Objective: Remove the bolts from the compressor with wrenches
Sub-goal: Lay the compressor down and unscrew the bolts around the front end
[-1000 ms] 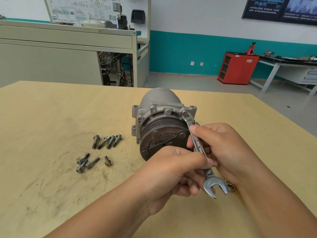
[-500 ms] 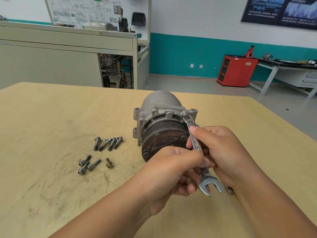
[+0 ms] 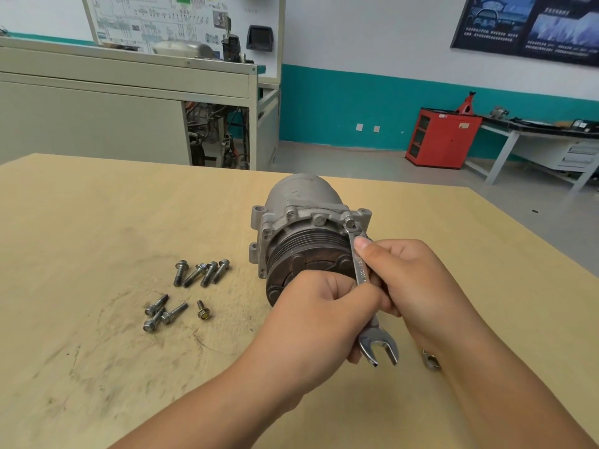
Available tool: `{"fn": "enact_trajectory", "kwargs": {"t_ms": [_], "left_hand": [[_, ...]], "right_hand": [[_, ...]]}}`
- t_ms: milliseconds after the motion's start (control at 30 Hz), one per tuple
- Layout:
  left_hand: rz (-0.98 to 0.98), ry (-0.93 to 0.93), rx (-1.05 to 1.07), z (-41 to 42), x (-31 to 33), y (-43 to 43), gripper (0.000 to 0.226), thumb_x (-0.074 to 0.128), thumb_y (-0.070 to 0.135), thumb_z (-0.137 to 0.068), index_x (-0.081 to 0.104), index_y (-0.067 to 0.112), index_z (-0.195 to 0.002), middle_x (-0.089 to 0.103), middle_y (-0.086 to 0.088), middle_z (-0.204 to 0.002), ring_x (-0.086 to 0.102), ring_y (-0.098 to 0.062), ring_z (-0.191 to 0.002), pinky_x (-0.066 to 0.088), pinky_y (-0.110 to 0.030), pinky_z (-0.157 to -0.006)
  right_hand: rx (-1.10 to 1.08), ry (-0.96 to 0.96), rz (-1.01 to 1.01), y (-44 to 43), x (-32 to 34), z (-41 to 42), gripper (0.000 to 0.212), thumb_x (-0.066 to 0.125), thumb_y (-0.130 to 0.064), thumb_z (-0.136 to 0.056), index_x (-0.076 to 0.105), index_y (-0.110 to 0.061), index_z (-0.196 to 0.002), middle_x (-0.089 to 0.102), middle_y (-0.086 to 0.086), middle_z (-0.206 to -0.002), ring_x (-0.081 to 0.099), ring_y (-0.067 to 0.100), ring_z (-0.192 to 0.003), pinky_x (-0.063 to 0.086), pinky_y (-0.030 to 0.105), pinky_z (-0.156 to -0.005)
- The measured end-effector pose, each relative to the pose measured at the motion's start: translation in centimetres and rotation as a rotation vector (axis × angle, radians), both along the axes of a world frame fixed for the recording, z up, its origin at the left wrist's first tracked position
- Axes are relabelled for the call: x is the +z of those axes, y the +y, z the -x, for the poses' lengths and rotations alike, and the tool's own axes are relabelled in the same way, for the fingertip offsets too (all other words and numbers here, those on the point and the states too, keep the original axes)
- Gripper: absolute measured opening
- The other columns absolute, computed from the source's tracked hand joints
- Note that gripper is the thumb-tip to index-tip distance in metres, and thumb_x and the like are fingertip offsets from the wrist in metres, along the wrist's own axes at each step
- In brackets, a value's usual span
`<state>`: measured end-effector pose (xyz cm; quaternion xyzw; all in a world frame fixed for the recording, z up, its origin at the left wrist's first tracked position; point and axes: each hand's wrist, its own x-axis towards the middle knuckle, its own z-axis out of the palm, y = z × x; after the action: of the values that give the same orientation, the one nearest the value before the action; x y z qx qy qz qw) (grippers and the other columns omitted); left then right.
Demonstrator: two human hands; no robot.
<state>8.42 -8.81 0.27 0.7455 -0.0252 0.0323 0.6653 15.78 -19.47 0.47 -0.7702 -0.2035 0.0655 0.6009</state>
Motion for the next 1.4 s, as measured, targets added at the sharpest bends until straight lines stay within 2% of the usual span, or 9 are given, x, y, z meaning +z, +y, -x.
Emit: {"fn": "enact_trajectory", "kwargs": {"t_ms": [167, 333, 433, 567, 700, 867, 1000, 1200, 1400], "left_hand": [[0.013, 0.014, 0.016, 0.2, -0.6, -0.4, 0.044, 0.05, 0.032, -0.089, 0.054, 0.021, -0.046, 0.05, 0.003, -0.04, 0.038, -0.009, -0.038, 0.032, -0.016, -0.042], [0.028, 0.035, 0.017, 0.4, -0.8, -0.9, 0.043, 0.044, 0.032, -0.093, 0.053, 0.017, -0.054, 0.05, 0.002, -0.042, 0.036, -0.012, -0.041, 0.031, -0.021, -0.045], [0.033, 0.034, 0.017, 0.5, -0.7, -1.0, 0.044, 0.042, 0.033, -0.094, 0.051, 0.019, -0.054, 0.051, 0.002, -0.043, 0.037, -0.01, -0.041, 0.032, -0.02, -0.045], [0.155, 0.057, 0.0, 0.5, -0.5, -1.0, 0.046, 0.041, 0.026, -0.095, 0.059, 0.026, -0.053, 0.055, -0.001, -0.045, 0.044, -0.009, -0.038, 0.034, -0.013, -0.04], [0.154, 0.047, 0.001, 0.5, -0.6, -0.8, 0.044, 0.041, 0.027, -0.095, 0.06, 0.033, -0.056, 0.055, 0.0, -0.042, 0.047, -0.012, -0.042, 0.034, -0.013, -0.04], [0.268, 0.084, -0.085, 0.4, -0.5, -0.6, 0.039, 0.039, 0.029, -0.098, 0.053, 0.021, -0.063, 0.064, -0.006, -0.052, 0.047, -0.01, -0.039, 0.036, -0.014, -0.042], [0.368, 0.115, -0.148, 0.6, -0.8, -0.7, 0.037, 0.036, 0.03, -0.1, 0.05, 0.016, -0.069, 0.065, -0.004, -0.053, 0.05, -0.007, -0.041, 0.041, -0.012, -0.046], [0.404, 0.107, -0.139, 0.6, -0.9, -0.8, 0.037, 0.035, 0.03, -0.1, 0.049, 0.014, -0.07, 0.063, -0.004, -0.05, 0.048, -0.006, -0.039, 0.038, -0.011, -0.044], [0.538, 0.134, -0.149, 0.6, -1.0, -1.0, 0.038, 0.035, 0.029, -0.1, 0.048, 0.011, -0.069, 0.06, -0.008, -0.048, 0.047, -0.008, -0.037, 0.039, -0.012, -0.041]], "right_hand": [[-0.029, -0.055, 0.04, -0.1, 0.0, 0.1, 0.059, 0.049, -0.027, -0.094, 0.041, -0.017, -0.036, 0.035, -0.006, -0.034, 0.027, 0.008, -0.034, 0.027, 0.014, -0.04], [-0.051, -0.08, 0.023, 0.0, 0.1, 0.3, 0.061, 0.053, -0.021, -0.092, 0.036, -0.017, -0.034, 0.03, -0.009, -0.033, 0.024, 0.005, -0.033, 0.026, 0.013, -0.038], [-0.057, -0.09, 0.011, 0.1, 0.1, 0.4, 0.061, 0.053, -0.02, -0.092, 0.035, -0.017, -0.034, 0.029, -0.01, -0.033, 0.024, 0.005, -0.032, 0.025, 0.013, -0.037], [-0.041, -0.097, 0.032, 0.2, 0.2, 0.7, 0.057, 0.056, -0.023, -0.089, 0.041, -0.016, -0.034, 0.033, -0.006, -0.028, 0.028, 0.006, -0.027, 0.027, 0.011, -0.036], [0.042, -0.013, 0.076, 0.2, 0.5, 0.9, 0.058, 0.056, -0.026, -0.086, 0.043, -0.017, -0.03, 0.035, -0.005, -0.028, 0.029, 0.007, -0.028, 0.026, 0.013, -0.035], [0.08, 0.094, 0.022, 0.1, 0.9, 0.9, 0.055, 0.056, -0.021, -0.087, 0.047, -0.018, -0.032, 0.038, -0.004, -0.03, 0.028, 0.009, -0.031, 0.022, 0.016, -0.037], [0.009, 0.071, -0.005, 0.3, 0.6, 1.1, 0.058, 0.059, -0.015, -0.085, 0.044, -0.017, -0.029, 0.034, -0.004, -0.026, 0.029, 0.007, -0.027, 0.027, 0.011, -0.036], [-0.016, 0.033, 0.02, 0.5, 0.6, 1.1, 0.057, 0.059, -0.013, -0.085, 0.043, -0.017, -0.03, 0.033, -0.003, -0.025, 0.03, 0.006, -0.027, 0.029, 0.009, -0.037], [-0.031, 0.0, 0.059, 0.5, 0.9, 1.0, 0.052, 0.057, -0.007, -0.082, 0.042, -0.016, -0.034, 0.035, -0.003, -0.025, 0.03, 0.005, -0.026, 0.029, 0.009, -0.037]]}}
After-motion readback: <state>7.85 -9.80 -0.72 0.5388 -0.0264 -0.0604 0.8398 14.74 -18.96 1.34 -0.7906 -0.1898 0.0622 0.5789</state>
